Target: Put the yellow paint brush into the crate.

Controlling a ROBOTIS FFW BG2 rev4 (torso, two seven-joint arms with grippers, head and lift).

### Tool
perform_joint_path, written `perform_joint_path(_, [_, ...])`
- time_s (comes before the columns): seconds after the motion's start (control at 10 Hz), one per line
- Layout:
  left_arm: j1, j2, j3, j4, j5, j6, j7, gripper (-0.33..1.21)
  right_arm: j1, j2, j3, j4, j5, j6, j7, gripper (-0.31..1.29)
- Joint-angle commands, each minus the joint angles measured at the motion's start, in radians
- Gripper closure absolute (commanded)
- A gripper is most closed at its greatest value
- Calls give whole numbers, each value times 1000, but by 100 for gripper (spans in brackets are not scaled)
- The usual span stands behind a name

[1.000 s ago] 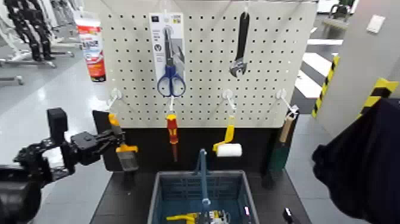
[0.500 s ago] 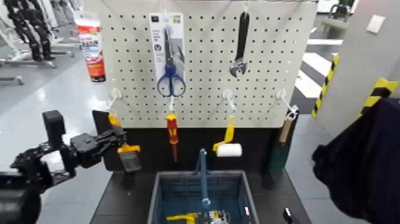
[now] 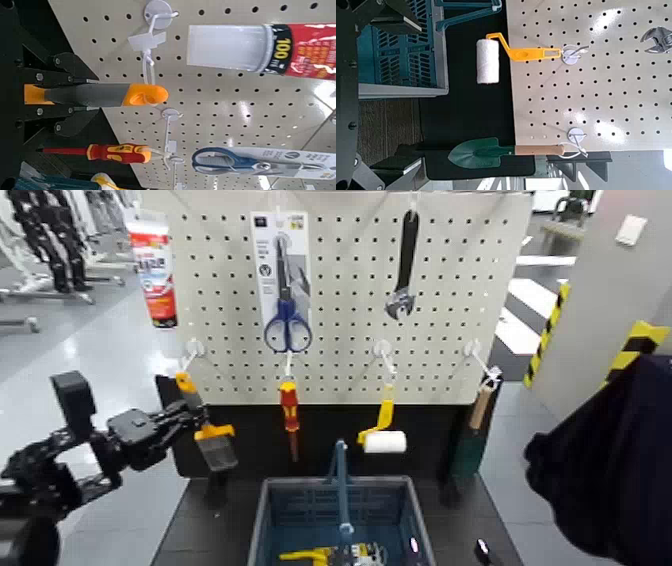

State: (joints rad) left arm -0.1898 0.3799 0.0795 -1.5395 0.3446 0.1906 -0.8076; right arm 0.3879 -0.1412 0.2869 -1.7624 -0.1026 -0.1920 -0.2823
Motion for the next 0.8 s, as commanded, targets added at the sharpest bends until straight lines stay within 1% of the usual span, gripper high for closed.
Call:
perform_joint_path(0.1, [24,-15,13,-87,7,32,8,120,0,0,0,0,0,0,0,14])
perform_joint_path(0.8, [87,-35,-12,-251,139,150,68,120,2,5,-2,1,-2,-4,0,14])
